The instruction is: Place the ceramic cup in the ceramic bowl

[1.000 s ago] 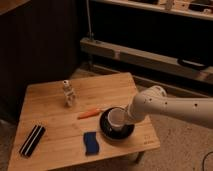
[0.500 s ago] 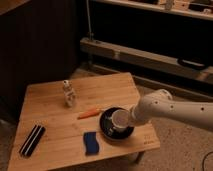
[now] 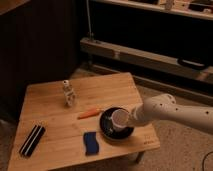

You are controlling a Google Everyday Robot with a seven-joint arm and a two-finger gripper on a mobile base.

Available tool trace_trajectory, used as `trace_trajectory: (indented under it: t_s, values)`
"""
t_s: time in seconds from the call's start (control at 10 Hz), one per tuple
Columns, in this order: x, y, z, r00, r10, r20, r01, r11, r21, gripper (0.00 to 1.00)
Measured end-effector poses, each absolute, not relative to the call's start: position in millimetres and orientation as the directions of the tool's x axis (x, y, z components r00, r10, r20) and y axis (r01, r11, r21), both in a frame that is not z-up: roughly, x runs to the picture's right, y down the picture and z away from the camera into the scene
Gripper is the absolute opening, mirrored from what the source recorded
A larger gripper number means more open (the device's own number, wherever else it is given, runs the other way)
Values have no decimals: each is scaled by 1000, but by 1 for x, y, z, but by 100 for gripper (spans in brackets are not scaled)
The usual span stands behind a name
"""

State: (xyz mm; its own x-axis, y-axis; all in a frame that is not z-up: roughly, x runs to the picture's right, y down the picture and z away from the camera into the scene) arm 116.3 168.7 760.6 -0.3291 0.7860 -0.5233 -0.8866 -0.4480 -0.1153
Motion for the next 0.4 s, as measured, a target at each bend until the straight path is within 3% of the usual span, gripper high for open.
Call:
trace_trajectory:
  t_s: [0.4]
  values:
    - [110, 162, 760, -314, 790, -527, -897, -428, -107, 80]
